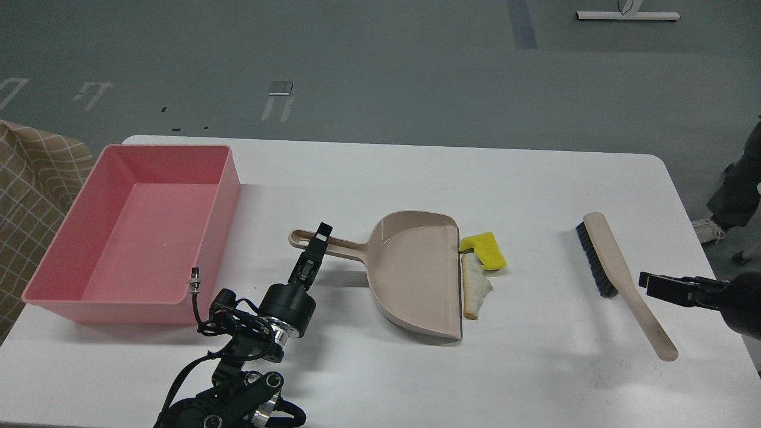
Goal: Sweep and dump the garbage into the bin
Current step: 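Grasp the wooden brush handle with the right gripper, then lift the brush and swing it toward the dustpan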
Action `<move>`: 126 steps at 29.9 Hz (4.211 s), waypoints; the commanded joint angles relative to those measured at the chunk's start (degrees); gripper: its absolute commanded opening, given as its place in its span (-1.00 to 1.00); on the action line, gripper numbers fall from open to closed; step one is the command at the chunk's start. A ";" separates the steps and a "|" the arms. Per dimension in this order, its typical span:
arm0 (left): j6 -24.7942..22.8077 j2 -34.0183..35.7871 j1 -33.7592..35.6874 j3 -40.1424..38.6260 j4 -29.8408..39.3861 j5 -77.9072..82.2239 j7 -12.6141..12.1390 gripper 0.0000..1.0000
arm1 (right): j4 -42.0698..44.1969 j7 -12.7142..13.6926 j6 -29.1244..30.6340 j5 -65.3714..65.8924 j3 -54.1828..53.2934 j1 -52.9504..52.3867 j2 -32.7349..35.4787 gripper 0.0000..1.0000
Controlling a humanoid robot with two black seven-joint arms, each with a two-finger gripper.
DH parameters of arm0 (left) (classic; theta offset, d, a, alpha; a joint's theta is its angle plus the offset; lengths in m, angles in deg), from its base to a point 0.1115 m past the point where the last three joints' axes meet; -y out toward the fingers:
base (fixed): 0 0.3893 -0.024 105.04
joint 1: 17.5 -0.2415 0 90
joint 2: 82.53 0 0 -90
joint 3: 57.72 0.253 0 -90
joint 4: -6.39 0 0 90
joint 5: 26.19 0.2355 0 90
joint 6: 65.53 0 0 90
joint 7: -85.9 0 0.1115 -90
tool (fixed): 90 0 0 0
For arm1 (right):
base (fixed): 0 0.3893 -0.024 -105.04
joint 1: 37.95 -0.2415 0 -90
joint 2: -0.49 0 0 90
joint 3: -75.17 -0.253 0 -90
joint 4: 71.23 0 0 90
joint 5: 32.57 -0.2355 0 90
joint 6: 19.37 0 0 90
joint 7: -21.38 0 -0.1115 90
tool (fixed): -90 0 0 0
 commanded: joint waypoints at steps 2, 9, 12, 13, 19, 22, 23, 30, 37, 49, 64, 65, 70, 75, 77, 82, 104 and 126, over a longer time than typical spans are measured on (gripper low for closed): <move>0.00 -0.07 0.09 0.00 0.00 0.00 0.00 -0.78 | 0.51 -1.66 0.00 3.68 2.04 -0.07 -0.73 0.93; 0.00 -0.16 0.53 0.00 0.09 -0.44 0.00 -0.78 | 1.39 -2.19 0.00 8.60 2.92 -0.42 -3.37 0.93; 0.00 -0.25 0.61 -0.09 0.09 -0.44 0.00 -0.78 | 2.01 -2.63 0.00 9.57 2.92 -0.77 -4.25 0.93; 0.00 -0.25 0.62 0.00 0.09 -0.44 0.00 -0.78 | 2.09 -2.63 0.00 9.74 3.18 -0.86 -4.25 0.93; 0.00 -0.25 0.88 0.00 0.00 -0.53 -0.09 -0.78 | 4.28 -2.98 0.00 13.44 4.15 -1.03 -5.12 0.90; 0.00 -0.34 0.97 0.00 0.09 -0.53 -0.09 -0.78 | 4.47 -2.98 0.00 14.40 4.67 -1.03 -6.44 0.90; 0.00 -0.34 0.97 0.00 0.09 -0.53 -0.09 -0.78 | 4.55 -2.98 0.00 14.49 4.85 -1.03 -6.53 0.90; 0.00 -0.25 1.05 0.00 0.09 -0.53 -0.09 -0.77 | 4.64 -2.98 0.00 14.58 5.12 -1.12 -7.41 0.89; 0.00 -0.25 1.05 0.00 0.00 -0.44 -0.09 -0.77 | 4.64 -2.98 0.00 14.58 5.12 -1.12 -7.77 0.87; 0.00 -0.07 1.05 0.00 -0.35 -0.44 -0.18 -0.77 | 4.64 -2.98 0.00 14.58 5.12 -1.12 -8.64 0.82; 0.00 -0.07 1.05 0.00 -1.40 -0.44 -0.09 -0.77 | 4.64 -2.98 0.00 14.49 4.59 -1.12 -9.61 0.82; 0.00 -0.07 1.14 0.00 -1.40 -0.44 -0.09 -0.77 | 4.64 -2.90 0.00 14.49 4.59 -1.12 -9.70 0.82; 0.00 -0.07 1.32 0.00 -1.40 -0.44 0.00 -0.77 | 4.73 -2.98 0.00 14.58 4.59 -1.12 -9.70 0.74; 0.00 -0.07 1.41 0.00 -1.40 -0.44 -0.09 -0.77 | 4.73 -2.90 0.00 14.58 4.68 -1.12 -9.96 0.63; 0.00 -0.07 1.41 0.00 -1.40 -0.44 -0.09 -0.77 | 4.82 -2.98 0.00 14.67 4.68 -1.12 -10.05 0.57; 0.00 -0.07 1.41 0.00 -1.40 -0.44 -0.09 -0.77 | 5.26 -2.90 0.00 14.67 4.77 -1.03 -10.05 0.51; 0.00 -0.07 1.23 0.00 -1.40 -0.44 -0.09 -0.77 | 5.87 -2.81 0.00 15.11 4.94 -0.68 -10.49 0.19; 0.00 -0.16 1.41 0.00 -1.40 -0.44 -0.09 -0.76 | 5.79 -2.81 0.00 16.16 4.94 -0.51 -10.84 -0.57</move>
